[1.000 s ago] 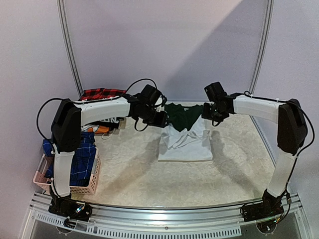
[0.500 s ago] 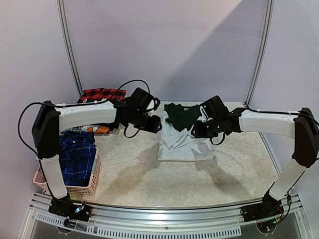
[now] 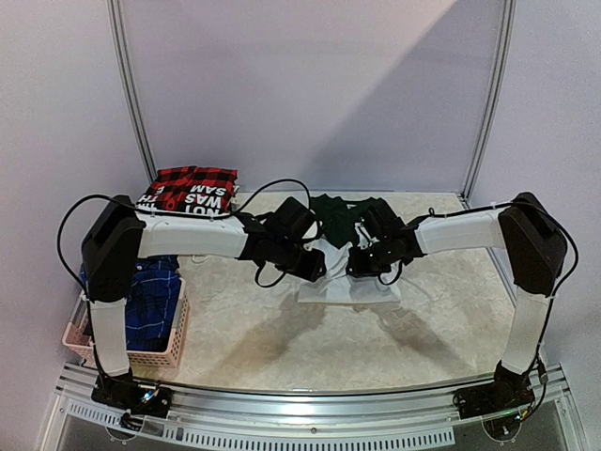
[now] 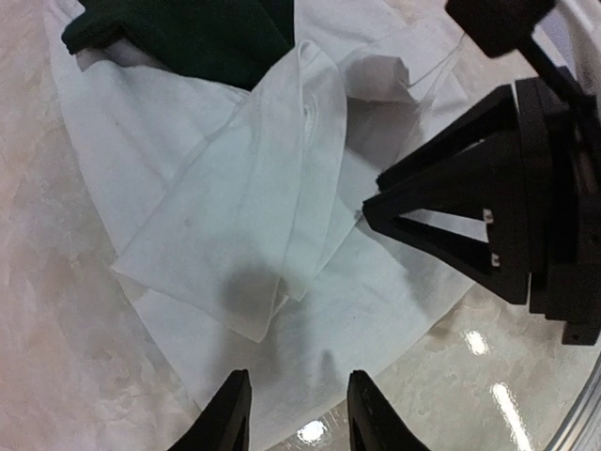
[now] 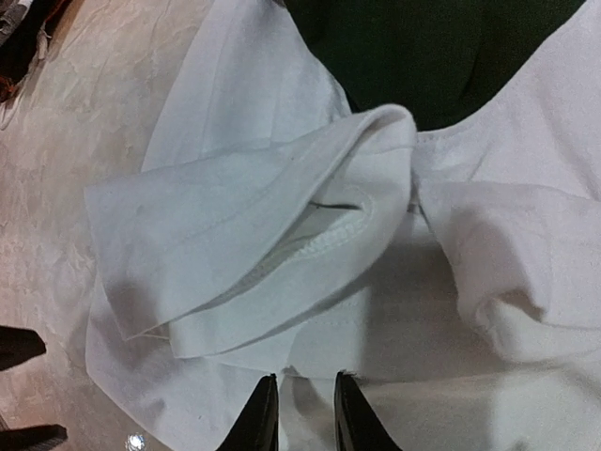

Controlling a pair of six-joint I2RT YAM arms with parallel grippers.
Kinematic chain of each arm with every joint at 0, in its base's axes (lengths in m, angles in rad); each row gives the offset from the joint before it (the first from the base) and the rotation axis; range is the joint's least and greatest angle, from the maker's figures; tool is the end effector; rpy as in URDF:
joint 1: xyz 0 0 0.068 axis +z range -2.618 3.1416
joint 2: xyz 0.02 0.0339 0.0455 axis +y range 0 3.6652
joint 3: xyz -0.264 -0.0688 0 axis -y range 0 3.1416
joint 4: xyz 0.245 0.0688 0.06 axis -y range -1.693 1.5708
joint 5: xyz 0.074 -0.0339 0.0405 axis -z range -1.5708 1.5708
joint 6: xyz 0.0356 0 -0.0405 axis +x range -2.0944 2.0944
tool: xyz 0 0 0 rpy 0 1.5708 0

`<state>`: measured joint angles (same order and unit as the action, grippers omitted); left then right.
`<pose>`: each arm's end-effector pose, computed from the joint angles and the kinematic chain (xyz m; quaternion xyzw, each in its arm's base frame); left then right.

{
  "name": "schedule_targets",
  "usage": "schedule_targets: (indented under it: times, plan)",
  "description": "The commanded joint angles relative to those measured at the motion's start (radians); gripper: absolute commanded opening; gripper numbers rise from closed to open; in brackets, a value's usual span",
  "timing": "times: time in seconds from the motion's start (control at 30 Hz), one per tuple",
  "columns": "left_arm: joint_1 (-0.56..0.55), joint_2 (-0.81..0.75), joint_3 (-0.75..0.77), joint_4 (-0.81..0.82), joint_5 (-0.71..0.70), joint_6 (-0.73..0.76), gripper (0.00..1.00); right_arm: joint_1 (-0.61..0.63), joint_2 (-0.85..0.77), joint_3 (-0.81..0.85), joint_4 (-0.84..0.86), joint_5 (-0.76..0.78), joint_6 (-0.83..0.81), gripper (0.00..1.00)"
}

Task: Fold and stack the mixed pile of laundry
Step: Smooth out the 2/3-rectangle-folded T-shirt at the center of the board.

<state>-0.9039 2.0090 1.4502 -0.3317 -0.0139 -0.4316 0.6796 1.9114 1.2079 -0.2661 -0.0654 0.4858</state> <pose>0.2729 -0.3458 0.1883 0.2183 0.9171 -0.2014 0.2660 0.3064 0.2506 0.1593 -0.1020 0.9492 0.1889 0.2299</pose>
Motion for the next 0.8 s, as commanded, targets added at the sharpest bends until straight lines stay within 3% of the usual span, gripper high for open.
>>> schedule_targets:
  times: [0.0,0.77]
  plan:
    - [-0.035,0.005,-0.057,0.080,-0.005,-0.030,0.36,-0.004,0.051,0.047,0.013,-0.020,-0.018,0.21]
    - [-0.105,0.047,-0.183,0.204,-0.057,-0.064,0.33,-0.004,0.131,0.142,-0.031,0.021,-0.031,0.23]
